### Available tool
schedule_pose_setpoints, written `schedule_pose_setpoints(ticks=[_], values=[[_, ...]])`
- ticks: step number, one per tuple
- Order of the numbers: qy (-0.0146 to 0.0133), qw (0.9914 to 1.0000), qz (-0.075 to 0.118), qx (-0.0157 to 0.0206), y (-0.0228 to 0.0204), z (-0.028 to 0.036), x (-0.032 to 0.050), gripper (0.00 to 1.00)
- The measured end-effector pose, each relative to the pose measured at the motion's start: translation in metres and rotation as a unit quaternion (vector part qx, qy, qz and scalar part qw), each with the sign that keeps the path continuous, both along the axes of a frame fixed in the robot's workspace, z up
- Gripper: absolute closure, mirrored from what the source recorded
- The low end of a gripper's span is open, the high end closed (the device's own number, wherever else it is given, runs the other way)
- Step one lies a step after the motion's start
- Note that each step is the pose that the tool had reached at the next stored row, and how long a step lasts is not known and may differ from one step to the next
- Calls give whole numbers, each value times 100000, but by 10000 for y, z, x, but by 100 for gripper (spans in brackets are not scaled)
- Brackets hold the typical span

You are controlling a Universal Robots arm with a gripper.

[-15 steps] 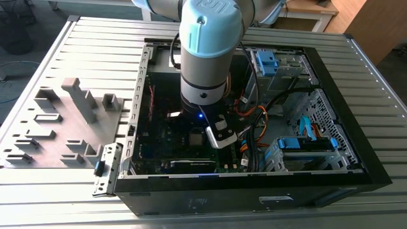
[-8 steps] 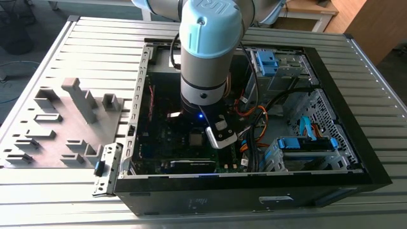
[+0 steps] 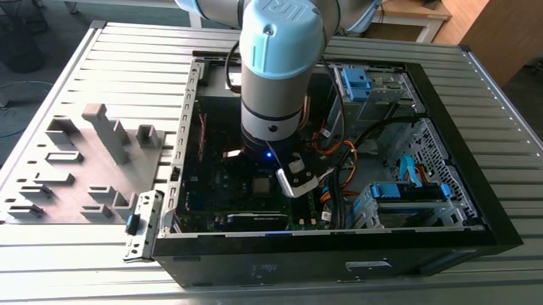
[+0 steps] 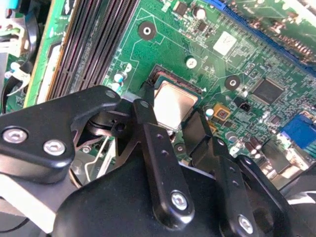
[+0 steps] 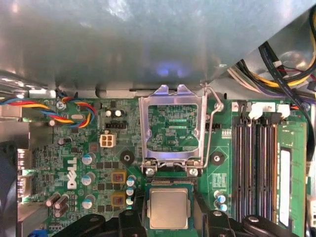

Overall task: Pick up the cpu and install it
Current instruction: 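Place the cpu into insertion slot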

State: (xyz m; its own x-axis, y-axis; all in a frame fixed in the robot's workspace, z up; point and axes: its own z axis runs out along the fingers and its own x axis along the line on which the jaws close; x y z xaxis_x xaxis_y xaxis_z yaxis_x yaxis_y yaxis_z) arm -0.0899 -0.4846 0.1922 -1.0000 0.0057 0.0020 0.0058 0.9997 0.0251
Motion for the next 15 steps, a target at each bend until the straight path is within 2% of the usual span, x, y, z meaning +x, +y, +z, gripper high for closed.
schedule_pose_setpoints(ticks=[1,3,5,9,15], values=[[2,99999,14,368,0,1,-1,53],[-1,99999,2,393,-1,0,-1,53],[3,100000,3,264,-6,0,-1,53],[-4,99999,11,-462,-8,-1,0,53],[7,99998,9,-556,-8,-21,15,53]])
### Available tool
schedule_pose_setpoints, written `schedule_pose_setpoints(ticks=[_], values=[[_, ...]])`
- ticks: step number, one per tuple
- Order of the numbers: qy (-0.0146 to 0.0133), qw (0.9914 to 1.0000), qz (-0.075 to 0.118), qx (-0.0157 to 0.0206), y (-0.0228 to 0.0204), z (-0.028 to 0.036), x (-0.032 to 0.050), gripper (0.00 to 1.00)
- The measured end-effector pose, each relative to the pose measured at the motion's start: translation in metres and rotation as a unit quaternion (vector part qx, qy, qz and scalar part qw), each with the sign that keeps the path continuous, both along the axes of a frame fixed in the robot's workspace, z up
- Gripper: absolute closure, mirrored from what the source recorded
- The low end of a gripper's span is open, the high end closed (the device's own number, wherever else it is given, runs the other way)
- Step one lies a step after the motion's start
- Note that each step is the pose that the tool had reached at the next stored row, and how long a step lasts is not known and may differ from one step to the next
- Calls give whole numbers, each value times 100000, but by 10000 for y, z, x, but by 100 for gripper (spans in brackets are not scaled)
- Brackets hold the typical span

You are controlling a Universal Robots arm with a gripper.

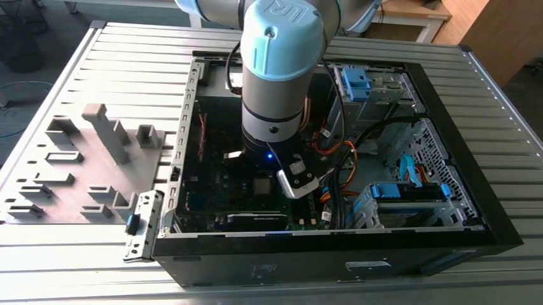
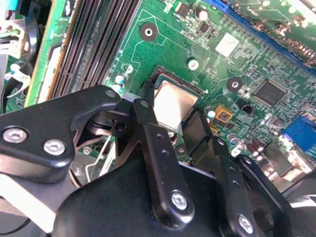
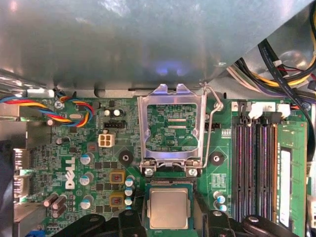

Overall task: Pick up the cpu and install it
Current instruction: 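Place the cpu into insertion slot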

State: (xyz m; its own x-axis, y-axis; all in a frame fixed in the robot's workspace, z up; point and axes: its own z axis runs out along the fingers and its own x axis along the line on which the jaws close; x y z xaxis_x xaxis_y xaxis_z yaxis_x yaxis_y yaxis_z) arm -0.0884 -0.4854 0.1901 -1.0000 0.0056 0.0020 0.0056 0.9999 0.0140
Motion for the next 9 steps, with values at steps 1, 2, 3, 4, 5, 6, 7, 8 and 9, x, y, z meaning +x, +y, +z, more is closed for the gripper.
schedule_pose_setpoints(ticks=[1,2,3,4,5,6,7,8,9], values=[[1,100000,-2,-8,0,-1,4,53],[2,100000,-3,-9,0,-1,5,53],[2,100000,-7,-10,0,-1,5,53],[0,100000,-8,-7,0,-2,5,53],[-4,100000,-3,4,0,-3,6,53],[-3,100000,-3,-4,0,-5,7,53],[2,100000,-2,-7,0,-11,9,53],[8,100000,1,-25,-1,-13,11,53],[6,100000,-3,-26,-1,-13,11,53]])
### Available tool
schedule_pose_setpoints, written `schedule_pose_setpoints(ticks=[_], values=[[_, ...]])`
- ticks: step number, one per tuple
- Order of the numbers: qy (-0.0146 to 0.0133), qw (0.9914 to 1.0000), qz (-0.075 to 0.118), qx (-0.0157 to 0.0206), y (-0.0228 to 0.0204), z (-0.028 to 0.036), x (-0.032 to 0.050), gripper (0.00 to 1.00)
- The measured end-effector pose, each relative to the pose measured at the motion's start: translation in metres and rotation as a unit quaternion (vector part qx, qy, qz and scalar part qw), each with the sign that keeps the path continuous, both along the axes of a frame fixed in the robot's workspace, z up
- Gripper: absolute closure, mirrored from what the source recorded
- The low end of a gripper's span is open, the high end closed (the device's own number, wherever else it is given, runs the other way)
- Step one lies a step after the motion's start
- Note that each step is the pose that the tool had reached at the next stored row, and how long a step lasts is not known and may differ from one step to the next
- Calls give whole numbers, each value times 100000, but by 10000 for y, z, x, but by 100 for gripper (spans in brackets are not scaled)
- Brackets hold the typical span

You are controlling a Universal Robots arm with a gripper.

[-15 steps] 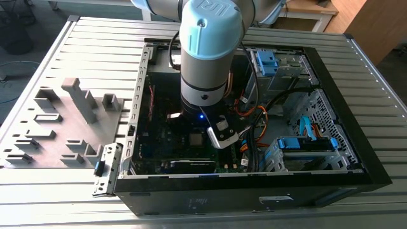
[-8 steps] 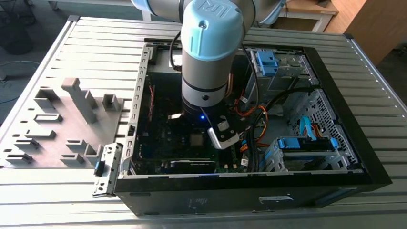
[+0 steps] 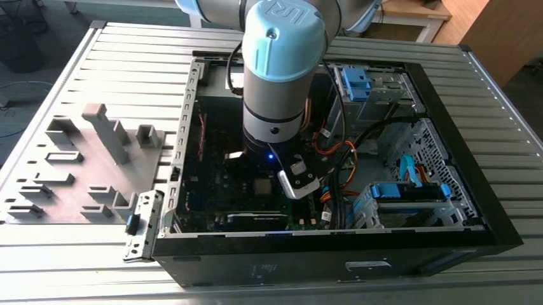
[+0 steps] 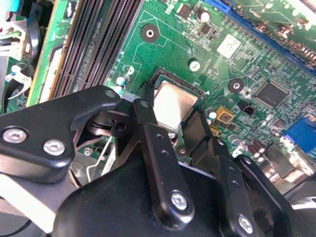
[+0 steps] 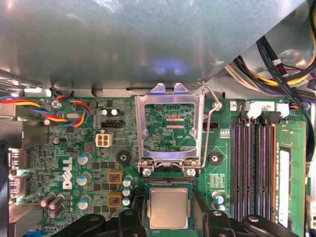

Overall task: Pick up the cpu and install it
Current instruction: 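Place the cpu into insertion slot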

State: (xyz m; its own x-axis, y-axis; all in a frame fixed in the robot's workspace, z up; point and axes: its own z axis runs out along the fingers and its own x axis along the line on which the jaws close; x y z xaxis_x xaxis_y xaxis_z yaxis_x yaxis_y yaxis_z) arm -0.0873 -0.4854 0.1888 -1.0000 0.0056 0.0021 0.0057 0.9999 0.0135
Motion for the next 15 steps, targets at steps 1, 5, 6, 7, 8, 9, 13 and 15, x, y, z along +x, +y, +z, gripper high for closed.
schedule_pose_setpoints(ticks=[1,5,6,7,8,9,13,15], values=[[-1,100000,1,0,0,0,0,53],[-8,100000,0,19,1,-2,0,53],[-6,100000,1,15,0,-4,0,53],[0,100000,0,4,0,-9,0,53],[0,100000,0,-1,-1,-10,0,53],[1,100000,1,-2,-1,-10,0,53],[-7,100000,1,11,0,-12,1,53],[-8,100000,2,12,0,-12,1,53]])
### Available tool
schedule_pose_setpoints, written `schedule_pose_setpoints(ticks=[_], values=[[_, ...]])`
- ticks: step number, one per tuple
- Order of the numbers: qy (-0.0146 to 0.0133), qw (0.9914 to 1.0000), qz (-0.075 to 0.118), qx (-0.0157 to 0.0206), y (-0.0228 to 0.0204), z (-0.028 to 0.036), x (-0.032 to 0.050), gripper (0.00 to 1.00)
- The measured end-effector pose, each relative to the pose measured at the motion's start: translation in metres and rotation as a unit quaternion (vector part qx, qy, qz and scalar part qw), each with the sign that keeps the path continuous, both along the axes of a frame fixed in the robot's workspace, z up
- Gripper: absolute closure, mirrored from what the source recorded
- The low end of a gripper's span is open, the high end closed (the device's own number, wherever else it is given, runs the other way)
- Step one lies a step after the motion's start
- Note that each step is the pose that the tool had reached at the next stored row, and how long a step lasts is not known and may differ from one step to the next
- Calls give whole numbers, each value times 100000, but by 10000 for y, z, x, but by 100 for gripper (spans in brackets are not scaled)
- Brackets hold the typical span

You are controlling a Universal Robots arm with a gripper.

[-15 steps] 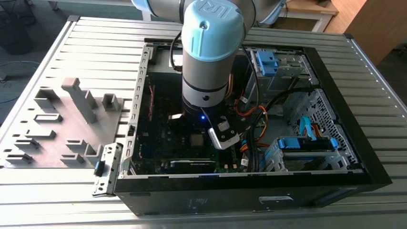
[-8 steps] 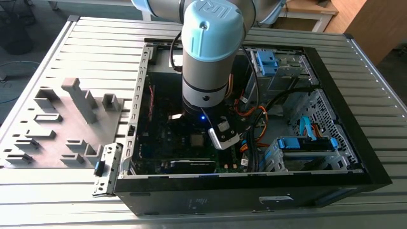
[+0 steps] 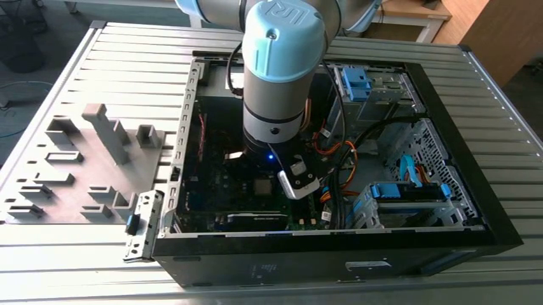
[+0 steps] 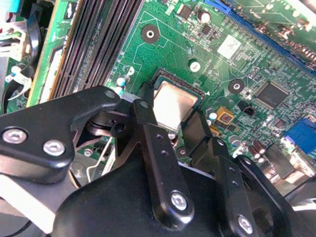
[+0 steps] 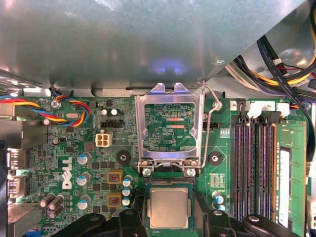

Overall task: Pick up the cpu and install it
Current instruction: 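Place the cpu into insertion slot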

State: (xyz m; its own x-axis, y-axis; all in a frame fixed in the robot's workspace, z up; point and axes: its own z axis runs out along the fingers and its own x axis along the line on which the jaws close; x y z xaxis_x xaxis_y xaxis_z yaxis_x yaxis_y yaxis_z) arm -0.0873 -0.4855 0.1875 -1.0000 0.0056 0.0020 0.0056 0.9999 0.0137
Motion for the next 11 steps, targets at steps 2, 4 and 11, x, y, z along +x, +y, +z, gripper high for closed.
schedule_pose_setpoints(ticks=[2,4,11], values=[[0,100000,-2,-1,0,-1,0,53],[-2,100000,-1,1,0,-1,0,53],[-19,100000,-10,69,1,8,0,53]])
